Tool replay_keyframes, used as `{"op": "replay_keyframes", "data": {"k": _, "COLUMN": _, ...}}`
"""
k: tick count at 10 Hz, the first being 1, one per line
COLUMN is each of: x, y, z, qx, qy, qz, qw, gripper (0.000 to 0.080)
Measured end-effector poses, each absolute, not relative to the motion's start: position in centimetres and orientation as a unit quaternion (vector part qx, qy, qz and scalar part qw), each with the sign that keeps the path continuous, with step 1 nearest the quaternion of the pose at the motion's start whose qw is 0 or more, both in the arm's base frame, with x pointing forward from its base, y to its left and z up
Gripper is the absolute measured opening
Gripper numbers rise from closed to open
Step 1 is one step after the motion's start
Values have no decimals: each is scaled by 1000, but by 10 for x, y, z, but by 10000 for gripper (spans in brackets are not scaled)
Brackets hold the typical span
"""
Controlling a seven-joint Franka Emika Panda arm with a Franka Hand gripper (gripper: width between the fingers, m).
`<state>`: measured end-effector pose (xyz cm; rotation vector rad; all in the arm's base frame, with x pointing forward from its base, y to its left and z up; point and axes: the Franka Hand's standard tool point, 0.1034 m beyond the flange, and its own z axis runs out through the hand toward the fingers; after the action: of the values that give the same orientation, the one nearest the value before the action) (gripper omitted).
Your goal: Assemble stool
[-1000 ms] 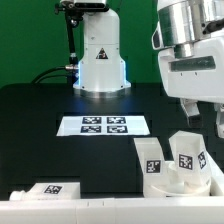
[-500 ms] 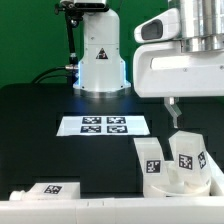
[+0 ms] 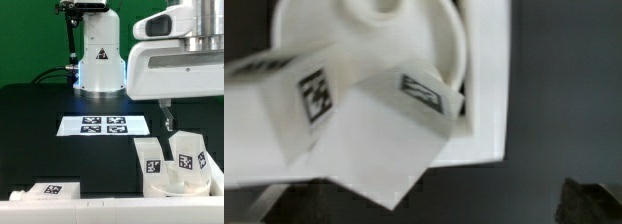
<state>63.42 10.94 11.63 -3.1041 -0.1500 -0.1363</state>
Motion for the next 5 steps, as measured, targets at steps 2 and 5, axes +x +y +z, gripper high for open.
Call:
{"op": "replay_keyframes", "data": {"k": 2, "x": 635, "y": 109, "z": 116, "qx": -993, "qy": -94, "qz": -69, "qw": 10, "gripper": 649}}
{"op": "replay_keyframes", "data": {"k": 5, "x": 632, "y": 100, "z": 113, "qx": -980, "qy": -186, "qz": -63, "qw": -9, "gripper": 649}}
